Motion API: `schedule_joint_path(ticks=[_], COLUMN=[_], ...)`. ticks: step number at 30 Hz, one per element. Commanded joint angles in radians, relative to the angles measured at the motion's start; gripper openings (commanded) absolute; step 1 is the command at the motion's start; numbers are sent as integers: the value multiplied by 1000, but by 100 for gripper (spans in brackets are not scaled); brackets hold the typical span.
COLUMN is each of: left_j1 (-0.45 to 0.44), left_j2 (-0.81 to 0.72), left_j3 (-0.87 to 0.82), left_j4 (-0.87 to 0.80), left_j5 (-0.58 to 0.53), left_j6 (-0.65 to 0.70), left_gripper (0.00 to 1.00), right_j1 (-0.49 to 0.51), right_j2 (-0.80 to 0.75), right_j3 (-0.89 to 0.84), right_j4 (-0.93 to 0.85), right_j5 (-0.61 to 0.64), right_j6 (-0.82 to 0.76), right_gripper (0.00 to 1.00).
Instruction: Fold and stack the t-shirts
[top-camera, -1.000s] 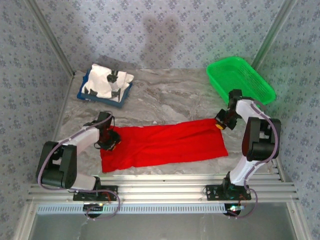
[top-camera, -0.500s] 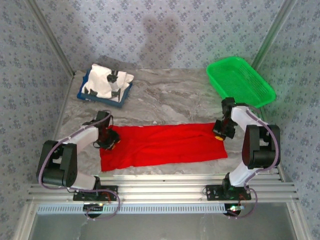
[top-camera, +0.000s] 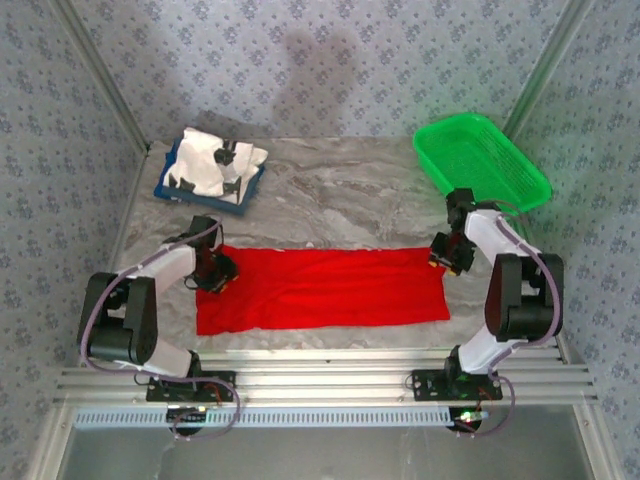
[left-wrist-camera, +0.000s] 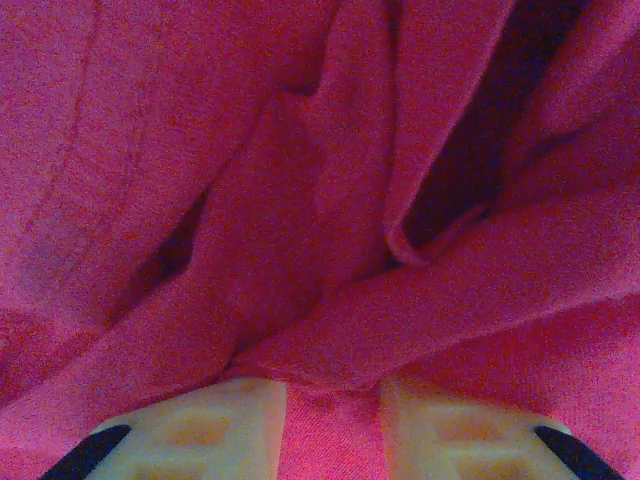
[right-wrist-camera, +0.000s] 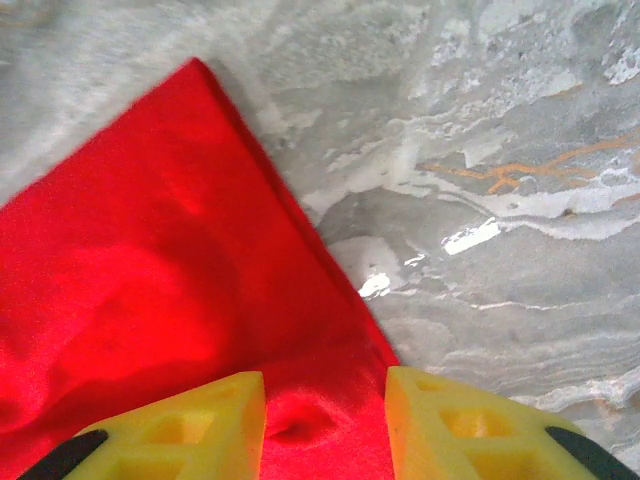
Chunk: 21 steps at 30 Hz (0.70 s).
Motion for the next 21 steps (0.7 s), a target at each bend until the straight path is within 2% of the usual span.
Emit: schedule_joint_path(ticks=[1, 7, 13, 16, 21], left_j1=[-15, -17, -17, -17, -17], left_j2=[24, 48, 62, 66, 79], left_j3=[12, 11, 29, 30, 34], left_j4=[21, 48, 38, 40, 42], left_j5=[11, 28, 28, 30, 32], left_j6=[41, 37, 44, 43, 43], left_gripper=[31, 32, 32, 31, 32], right_j1=[0, -66, -142, -153, -163], right_j2=[-70, -41, -35, -59, -74], right_j3=[24, -12, -82, -111, -115], right_j4=[-19, -16, 89, 116, 75], right_j5=[-81, -158, -403, -467, -537], right_j6=[48, 119, 288, 358, 375], right_gripper=[41, 42, 44, 45, 45])
